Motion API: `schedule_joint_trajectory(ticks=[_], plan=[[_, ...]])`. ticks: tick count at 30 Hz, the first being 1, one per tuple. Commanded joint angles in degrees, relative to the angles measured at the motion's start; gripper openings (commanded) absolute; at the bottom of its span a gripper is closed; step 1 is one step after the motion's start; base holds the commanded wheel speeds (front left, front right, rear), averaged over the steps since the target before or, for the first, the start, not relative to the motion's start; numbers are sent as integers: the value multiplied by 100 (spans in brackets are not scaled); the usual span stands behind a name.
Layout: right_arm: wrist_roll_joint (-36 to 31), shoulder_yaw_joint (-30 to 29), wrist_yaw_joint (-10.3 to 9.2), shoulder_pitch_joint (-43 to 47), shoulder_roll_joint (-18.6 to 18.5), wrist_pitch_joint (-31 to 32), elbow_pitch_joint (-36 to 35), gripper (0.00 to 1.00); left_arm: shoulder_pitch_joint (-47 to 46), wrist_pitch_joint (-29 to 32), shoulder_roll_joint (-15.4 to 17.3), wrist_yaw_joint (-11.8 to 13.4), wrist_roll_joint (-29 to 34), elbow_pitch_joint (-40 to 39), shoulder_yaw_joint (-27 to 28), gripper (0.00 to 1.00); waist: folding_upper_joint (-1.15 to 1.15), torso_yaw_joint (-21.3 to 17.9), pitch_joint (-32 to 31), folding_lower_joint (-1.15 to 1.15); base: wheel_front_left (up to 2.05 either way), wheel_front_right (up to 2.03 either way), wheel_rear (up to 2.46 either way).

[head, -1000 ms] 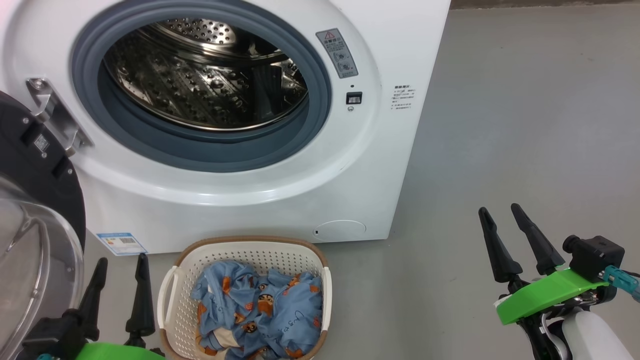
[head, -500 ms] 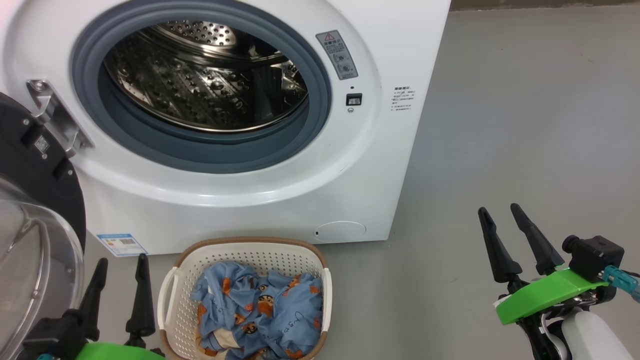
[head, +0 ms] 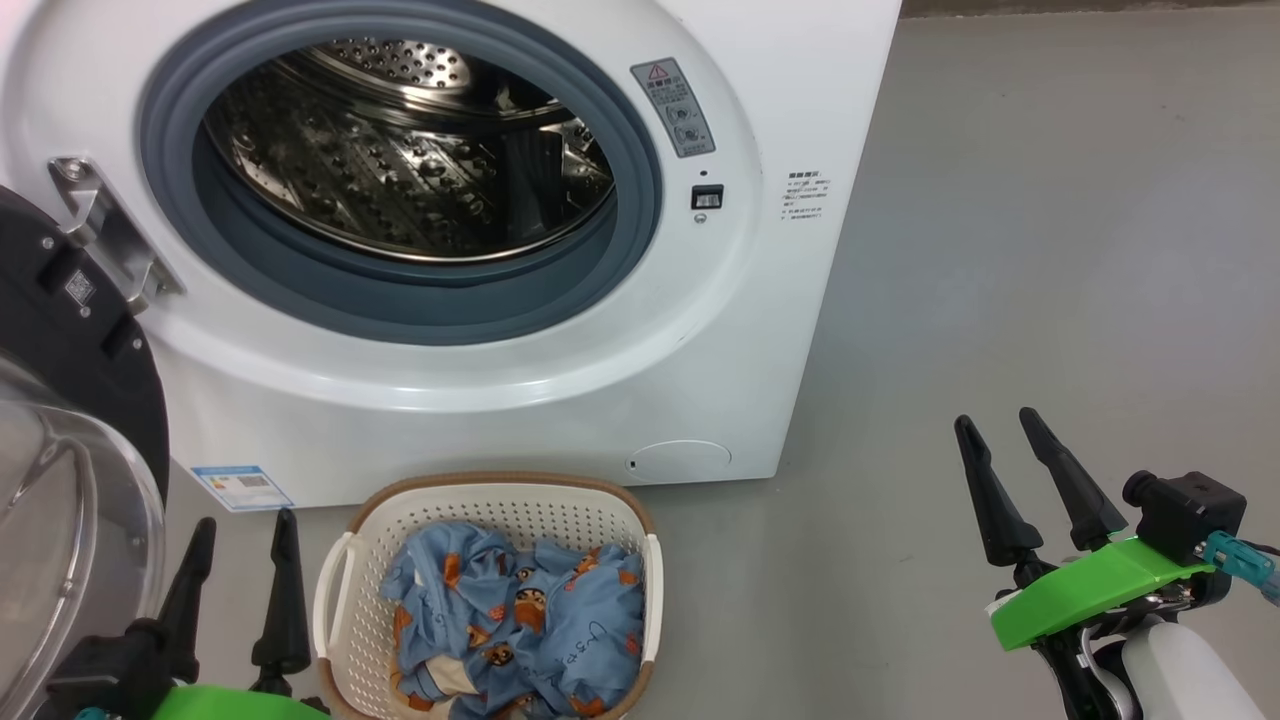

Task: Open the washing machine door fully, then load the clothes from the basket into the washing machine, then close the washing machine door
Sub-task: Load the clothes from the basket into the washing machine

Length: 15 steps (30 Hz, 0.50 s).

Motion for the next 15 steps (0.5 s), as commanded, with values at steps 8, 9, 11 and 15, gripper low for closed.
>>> schedule_joint_trajectory(ticks=[8, 9, 11, 15], plan=[[-13, 127, 9, -104, -40, -69, -146, 100, -315, -67, 145, 14, 32, -102, 195, 100, 0, -13, 117, 0, 0, 0, 0], [-12, 122, 9, -107, -39, -69, -149, 100, -323, -67, 145, 12, 33, -100, 196, 100, 0, -16, 137, 0, 0, 0, 0], [-12, 109, 9, -117, -37, -69, -163, 100, -342, -67, 147, 7, 34, -101, 198, 100, 0, -23, 191, 0, 0, 0, 0], [-19, 85, 9, -145, -22, -69, -200, 100, -396, -68, 153, -5, 47, -100, 193, 100, 0, -43, 327, 0, 0, 0, 0]])
